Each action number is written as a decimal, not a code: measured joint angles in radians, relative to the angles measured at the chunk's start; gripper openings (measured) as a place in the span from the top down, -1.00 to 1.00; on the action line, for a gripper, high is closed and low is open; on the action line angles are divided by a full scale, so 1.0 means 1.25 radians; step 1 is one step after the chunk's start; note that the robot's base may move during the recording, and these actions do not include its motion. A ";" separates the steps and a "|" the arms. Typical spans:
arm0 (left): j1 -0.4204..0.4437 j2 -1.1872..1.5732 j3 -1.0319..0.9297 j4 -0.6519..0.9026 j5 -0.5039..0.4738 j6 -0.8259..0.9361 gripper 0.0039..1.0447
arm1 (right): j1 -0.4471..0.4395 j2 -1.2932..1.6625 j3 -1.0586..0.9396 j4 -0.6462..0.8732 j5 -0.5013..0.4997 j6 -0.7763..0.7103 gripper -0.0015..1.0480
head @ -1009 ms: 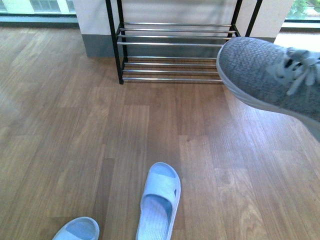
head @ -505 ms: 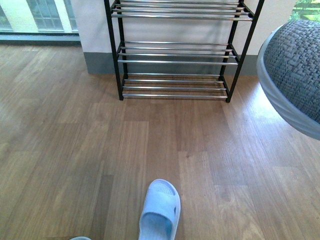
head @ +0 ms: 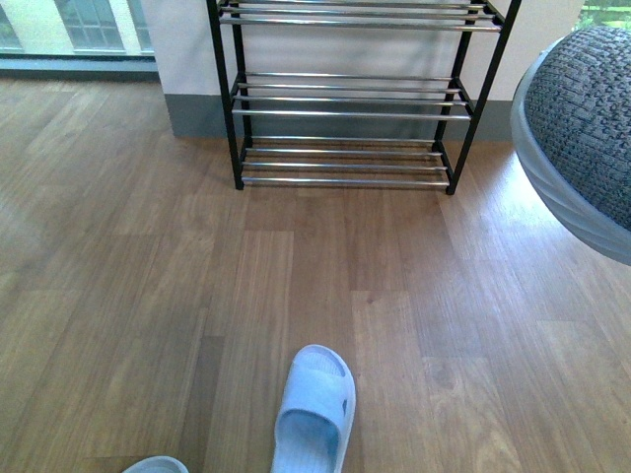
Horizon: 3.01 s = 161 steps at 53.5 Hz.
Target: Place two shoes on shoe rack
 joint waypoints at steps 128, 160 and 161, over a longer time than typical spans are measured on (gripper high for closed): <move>-0.001 0.002 0.000 0.000 0.005 0.000 0.97 | -0.002 -0.001 -0.001 -0.001 0.001 0.002 0.97; -0.001 0.004 0.000 0.000 0.006 0.000 0.97 | -0.002 0.000 -0.001 -0.001 0.001 0.003 0.97; -0.001 0.004 0.000 0.000 0.006 0.000 0.97 | -0.002 0.000 -0.001 -0.001 0.001 0.003 0.97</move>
